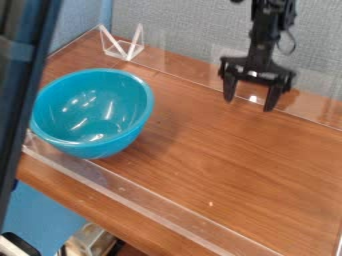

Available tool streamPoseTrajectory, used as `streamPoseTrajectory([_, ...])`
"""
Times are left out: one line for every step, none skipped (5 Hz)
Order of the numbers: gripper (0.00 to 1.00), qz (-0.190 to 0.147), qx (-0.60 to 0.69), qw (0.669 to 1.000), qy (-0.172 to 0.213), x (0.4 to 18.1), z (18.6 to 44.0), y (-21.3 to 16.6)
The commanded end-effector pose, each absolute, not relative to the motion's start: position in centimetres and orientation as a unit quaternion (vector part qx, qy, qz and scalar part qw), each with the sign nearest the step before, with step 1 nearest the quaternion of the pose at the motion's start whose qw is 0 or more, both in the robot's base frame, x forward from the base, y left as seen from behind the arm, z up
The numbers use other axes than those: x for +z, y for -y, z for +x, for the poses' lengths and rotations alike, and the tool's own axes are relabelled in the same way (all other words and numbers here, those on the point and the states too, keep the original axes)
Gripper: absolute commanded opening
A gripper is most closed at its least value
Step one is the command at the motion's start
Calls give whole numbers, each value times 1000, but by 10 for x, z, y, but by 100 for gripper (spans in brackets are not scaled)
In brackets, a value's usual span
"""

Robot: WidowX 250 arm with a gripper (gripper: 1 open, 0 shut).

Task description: Remove the mushroom from inside the blue bowl and put it on the table

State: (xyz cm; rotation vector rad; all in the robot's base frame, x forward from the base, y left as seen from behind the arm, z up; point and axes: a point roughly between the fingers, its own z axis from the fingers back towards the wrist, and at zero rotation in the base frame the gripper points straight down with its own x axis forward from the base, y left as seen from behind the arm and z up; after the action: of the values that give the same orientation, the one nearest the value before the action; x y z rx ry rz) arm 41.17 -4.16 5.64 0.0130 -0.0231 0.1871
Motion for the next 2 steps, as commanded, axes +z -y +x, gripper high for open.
streamPoseTrajectory([100, -1, 127, 990, 67, 100, 418, 35])
streamPoseTrajectory([100, 0, 139, 988, 73, 89, 418, 32])
